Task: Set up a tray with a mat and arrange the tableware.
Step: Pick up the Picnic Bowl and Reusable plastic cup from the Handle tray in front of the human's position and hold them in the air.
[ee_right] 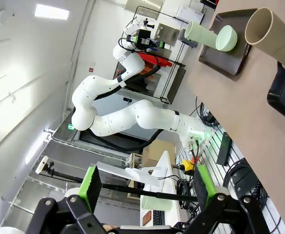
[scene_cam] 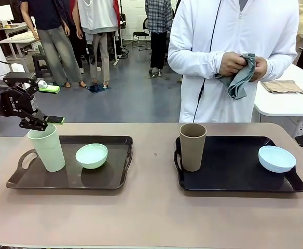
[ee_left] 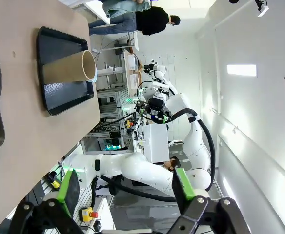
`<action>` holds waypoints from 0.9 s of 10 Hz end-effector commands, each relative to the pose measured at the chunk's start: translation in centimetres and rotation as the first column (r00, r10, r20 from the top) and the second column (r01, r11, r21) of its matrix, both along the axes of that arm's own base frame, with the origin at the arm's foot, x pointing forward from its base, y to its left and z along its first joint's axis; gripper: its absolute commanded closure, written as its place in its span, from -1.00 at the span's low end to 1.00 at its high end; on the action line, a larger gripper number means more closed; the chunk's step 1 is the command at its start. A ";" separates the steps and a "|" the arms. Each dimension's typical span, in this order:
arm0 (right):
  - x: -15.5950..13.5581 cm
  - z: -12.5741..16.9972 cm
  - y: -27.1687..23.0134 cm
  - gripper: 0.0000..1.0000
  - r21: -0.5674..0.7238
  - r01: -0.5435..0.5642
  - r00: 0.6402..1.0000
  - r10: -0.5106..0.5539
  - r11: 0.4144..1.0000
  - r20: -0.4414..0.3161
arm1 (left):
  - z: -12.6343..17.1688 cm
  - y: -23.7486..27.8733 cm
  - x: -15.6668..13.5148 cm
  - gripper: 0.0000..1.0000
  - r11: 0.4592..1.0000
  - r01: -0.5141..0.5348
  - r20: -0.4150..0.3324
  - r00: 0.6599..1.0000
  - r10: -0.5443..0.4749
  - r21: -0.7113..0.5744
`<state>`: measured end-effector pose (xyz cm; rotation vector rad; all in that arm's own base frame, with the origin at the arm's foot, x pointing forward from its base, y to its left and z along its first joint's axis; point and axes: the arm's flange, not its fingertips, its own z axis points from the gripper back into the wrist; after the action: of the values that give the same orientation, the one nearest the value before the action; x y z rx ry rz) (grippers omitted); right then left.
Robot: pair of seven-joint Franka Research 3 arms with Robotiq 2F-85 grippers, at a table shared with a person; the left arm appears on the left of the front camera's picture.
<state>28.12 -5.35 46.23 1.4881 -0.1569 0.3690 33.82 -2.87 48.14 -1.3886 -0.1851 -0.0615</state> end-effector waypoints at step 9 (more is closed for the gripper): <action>0.0 0.2 -0.1 -1.00 0.017 0.000 1.000 0.000 1.000 0.003 | 0.1 0.1 0.0 -1.00 1.000 0.005 0.000 1.000 -0.005 0.008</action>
<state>28.12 -5.35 46.23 1.4881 -0.1569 0.3690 33.82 -2.87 48.14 -1.3886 -0.1849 -0.0616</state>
